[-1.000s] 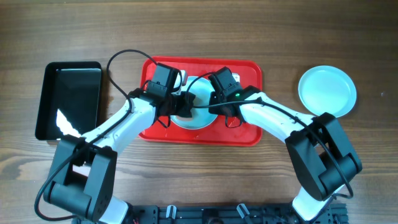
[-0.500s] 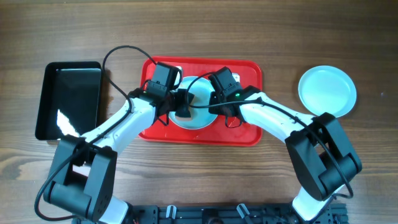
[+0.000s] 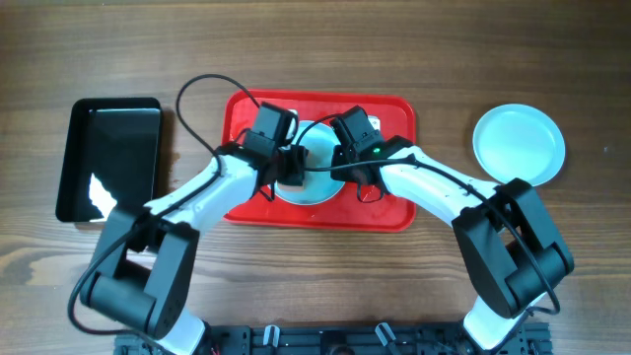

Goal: Clean dirty plates on tray and stack at the side

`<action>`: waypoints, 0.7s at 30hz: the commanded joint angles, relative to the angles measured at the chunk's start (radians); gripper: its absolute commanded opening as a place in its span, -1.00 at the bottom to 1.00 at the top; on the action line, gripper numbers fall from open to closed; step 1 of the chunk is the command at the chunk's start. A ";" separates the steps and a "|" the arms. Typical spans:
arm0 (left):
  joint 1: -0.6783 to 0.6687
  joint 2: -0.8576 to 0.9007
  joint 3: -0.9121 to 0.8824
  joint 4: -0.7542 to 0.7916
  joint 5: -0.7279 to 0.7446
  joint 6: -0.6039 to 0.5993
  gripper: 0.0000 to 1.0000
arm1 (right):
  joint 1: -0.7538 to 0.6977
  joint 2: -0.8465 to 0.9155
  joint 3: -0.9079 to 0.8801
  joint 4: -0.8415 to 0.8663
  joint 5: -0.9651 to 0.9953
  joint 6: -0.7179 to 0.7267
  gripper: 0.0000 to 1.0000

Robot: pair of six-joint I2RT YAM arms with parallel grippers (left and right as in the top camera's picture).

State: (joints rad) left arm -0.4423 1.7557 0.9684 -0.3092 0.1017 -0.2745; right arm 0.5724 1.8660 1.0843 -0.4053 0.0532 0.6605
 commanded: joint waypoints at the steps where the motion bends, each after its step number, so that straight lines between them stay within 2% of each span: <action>1: -0.012 0.031 0.012 0.013 -0.023 0.006 -0.27 | 0.000 -0.008 -0.011 0.000 -0.001 -0.005 -0.91; 7: -0.011 0.030 0.012 0.022 -0.044 0.005 -0.49 | 0.000 -0.008 -0.011 0.001 -0.001 -0.006 -0.92; 9: -0.011 0.030 0.012 0.026 -0.044 0.005 -0.49 | 0.000 -0.008 -0.011 0.001 -0.001 -0.006 -0.91; 14: -0.011 0.024 0.012 0.029 -0.044 0.005 -0.46 | 0.000 -0.008 -0.011 0.001 -0.001 -0.006 -0.91; 21: -0.011 -0.010 0.012 0.029 -0.044 0.005 -0.31 | 0.000 -0.008 -0.011 0.001 -0.001 -0.006 -0.91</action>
State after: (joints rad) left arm -0.4519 1.7748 0.9684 -0.2863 0.0746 -0.2741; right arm 0.5724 1.8660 1.0843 -0.4049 0.0532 0.6605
